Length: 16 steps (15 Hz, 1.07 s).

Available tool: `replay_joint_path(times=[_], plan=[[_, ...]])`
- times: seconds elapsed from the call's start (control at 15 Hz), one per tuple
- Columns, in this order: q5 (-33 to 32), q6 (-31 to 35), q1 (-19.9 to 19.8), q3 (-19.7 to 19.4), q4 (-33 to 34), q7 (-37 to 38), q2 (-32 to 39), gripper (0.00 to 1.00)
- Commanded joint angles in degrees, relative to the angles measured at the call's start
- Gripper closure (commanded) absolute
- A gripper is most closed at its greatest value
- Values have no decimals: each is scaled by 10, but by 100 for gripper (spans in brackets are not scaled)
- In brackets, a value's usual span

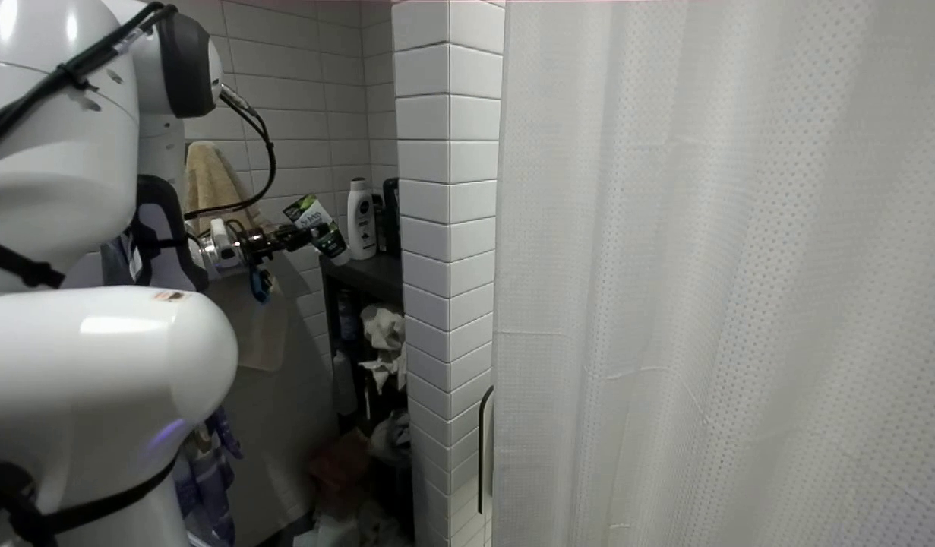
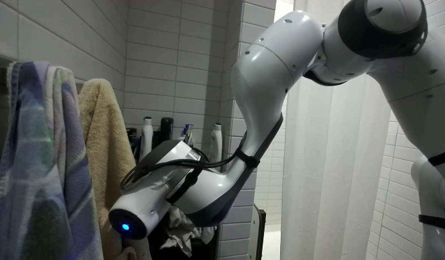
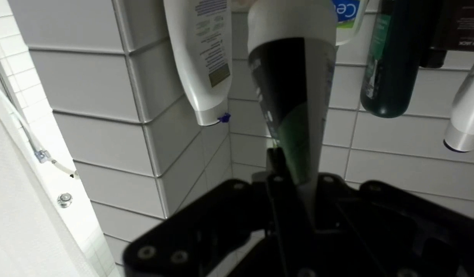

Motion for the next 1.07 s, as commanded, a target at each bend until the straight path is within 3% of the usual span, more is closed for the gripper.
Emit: replay_joint_path(times=[0.0, 1.0], plan=[[-33, 45, -35, 18, -23, -4, -36, 97], [-65, 213, -115, 31, -16, -32, -77, 97]])
